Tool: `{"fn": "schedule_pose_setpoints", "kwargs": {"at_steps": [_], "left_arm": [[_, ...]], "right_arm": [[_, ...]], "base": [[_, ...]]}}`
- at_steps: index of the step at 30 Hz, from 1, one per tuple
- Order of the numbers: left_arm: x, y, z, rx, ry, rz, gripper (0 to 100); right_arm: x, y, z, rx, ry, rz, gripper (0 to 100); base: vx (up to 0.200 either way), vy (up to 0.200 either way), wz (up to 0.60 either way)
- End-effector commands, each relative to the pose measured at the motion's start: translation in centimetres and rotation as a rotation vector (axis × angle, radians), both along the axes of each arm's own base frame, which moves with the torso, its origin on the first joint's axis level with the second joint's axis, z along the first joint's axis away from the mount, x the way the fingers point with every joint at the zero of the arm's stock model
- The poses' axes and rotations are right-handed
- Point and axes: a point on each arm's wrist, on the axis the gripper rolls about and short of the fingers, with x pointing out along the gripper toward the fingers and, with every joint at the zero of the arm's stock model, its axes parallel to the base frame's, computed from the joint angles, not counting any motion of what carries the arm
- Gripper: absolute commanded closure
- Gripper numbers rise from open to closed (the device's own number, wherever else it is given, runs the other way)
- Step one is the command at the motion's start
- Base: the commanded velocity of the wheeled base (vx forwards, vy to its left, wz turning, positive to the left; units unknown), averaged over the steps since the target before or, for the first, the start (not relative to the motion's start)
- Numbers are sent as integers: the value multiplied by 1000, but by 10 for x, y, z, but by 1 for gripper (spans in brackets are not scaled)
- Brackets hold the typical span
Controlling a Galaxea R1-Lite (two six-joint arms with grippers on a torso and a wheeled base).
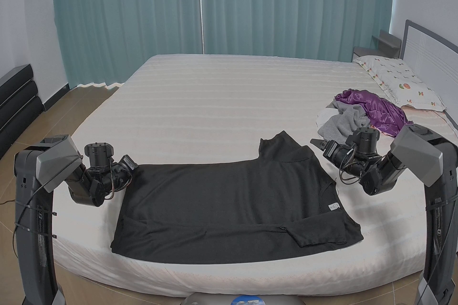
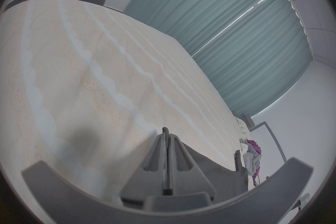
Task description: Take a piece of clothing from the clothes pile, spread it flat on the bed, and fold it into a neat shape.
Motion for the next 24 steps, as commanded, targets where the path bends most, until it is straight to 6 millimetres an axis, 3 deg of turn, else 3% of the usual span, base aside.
{"fn": "schedule_pose_setpoints", "kwargs": {"at_steps": [1, 6, 19, 20, 24], "left_arm": [[-2, 0, -1, 2, 8, 0, 100], [-4, 0, 0, 2, -6, 0, 100], [-5, -1, -2, 1, -10, -1, 100], [-5, -1, -2, 3, -11, -2, 100], [-5, -1, -2, 1, -10, -1, 100]], "right_arm": [[38, 7, -42, -64, 79, -24, 0], [52, 6, -38, -67, 62, -26, 0], [63, 9, -42, -67, 86, -15, 0], [63, 8, -42, -67, 91, -15, 100], [63, 8, -40, -67, 90, -15, 100]], "base": [[0, 0, 0], [0, 0, 0], [0, 0, 0], [0, 0, 0], [0, 0, 0]]}}
